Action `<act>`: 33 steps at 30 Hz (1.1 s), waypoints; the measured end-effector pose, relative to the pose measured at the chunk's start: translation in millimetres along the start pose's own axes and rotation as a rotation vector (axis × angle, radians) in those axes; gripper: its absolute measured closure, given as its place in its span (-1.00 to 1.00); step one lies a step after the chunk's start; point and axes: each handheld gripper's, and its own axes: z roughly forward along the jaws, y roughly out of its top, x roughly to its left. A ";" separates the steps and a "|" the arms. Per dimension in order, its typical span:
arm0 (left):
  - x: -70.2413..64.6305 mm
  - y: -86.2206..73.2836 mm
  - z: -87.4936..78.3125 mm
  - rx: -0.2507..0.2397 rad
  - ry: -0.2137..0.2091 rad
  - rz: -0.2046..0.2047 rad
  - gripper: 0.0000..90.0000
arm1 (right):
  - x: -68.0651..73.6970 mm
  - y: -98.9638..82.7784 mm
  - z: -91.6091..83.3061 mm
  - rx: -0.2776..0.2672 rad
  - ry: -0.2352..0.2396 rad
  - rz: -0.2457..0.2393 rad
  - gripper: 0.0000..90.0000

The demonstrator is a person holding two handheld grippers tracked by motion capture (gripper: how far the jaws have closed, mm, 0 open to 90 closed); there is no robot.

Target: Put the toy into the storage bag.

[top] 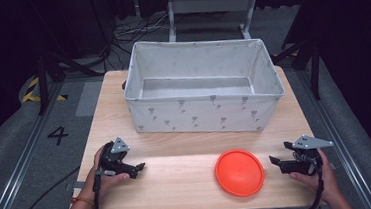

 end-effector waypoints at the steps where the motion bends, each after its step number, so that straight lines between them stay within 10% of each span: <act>1: 0.1 0.0 0.0 -0.001 0.000 0.001 -1.00 | 2.8 1.2 -0.5 -0.002 0.008 -0.009 -0.53; 33: 0.2 -1.0 -0.9 -0.001 0.000 0.001 -0.99 | 59.6 5.5 36.8 0.098 0.247 -0.125 -0.54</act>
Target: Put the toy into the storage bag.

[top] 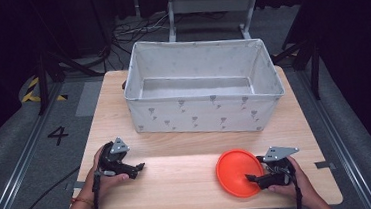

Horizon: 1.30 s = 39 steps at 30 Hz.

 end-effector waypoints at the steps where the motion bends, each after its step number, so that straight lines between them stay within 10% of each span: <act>1: 0.0 0.0 0.0 0.000 0.000 -0.001 -0.99 | 1.3 0.4 1.3 0.002 -0.005 -0.006 -0.59; 7: -0.1 0.0 0.0 0.000 0.001 -0.001 -0.99 | 3.2 4.0 6.2 -0.005 -0.003 -0.007 -0.58; 18: 0.0 0.0 0.0 0.000 0.000 0.000 -0.99 | -10.5 10.5 4.4 -0.044 0.002 0.096 0.28; 24: 0.0 0.0 0.0 0.000 0.000 -0.001 -0.99 | -24.7 18.3 -2.3 -0.082 0.102 0.127 0.65; 30: 0.2 0.2 0.0 0.000 -0.002 0.001 -0.99 | -23.0 26.3 -19.8 -0.121 0.146 0.095 0.80; 39: 0.2 0.2 0.0 0.001 -0.001 0.001 -0.99 | -0.4 57.7 -54.4 -0.148 0.100 -0.097 0.83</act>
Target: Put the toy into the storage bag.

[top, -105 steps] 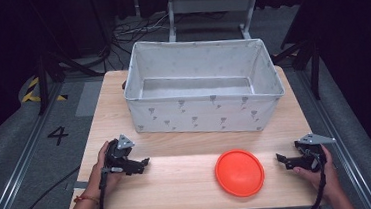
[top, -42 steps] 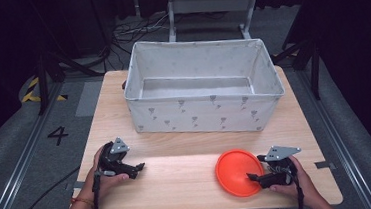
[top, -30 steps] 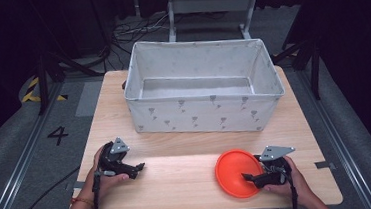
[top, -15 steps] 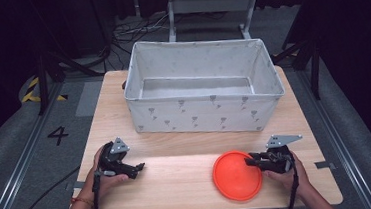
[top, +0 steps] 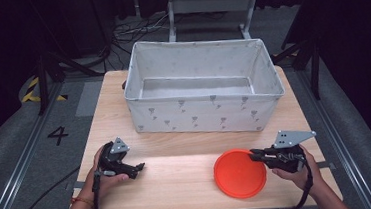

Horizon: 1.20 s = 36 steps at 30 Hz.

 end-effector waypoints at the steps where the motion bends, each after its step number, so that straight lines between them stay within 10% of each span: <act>1: 0.0 0.0 0.0 0.000 0.000 0.000 -0.99 | 0.1 3.6 -2.5 0.002 0.002 -0.010 0.83; 17: -0.1 0.0 0.1 -0.001 0.000 0.000 -0.99 | 7.2 58.2 -49.1 0.063 -0.114 -0.172 0.83; 36: -0.1 0.0 0.0 0.000 -0.001 -0.001 -0.99 | 0.1 100.1 -95.2 0.000 -0.166 -0.209 0.83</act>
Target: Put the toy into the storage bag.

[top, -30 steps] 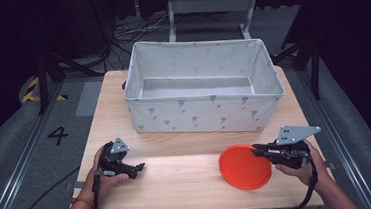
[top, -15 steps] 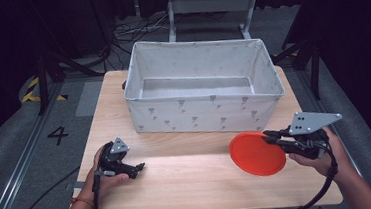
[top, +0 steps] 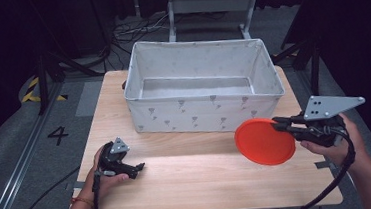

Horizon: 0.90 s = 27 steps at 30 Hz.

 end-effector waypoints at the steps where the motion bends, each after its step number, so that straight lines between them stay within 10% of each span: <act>1: 0.0 0.0 0.0 0.000 0.000 0.000 -0.99 | -1.1 2.6 -2.3 -0.006 -0.007 -0.005 0.83; 27: 0.0 0.0 0.0 0.000 0.000 0.000 -0.99 | -31.6 62.4 -18.6 -0.076 -0.029 -0.066 0.83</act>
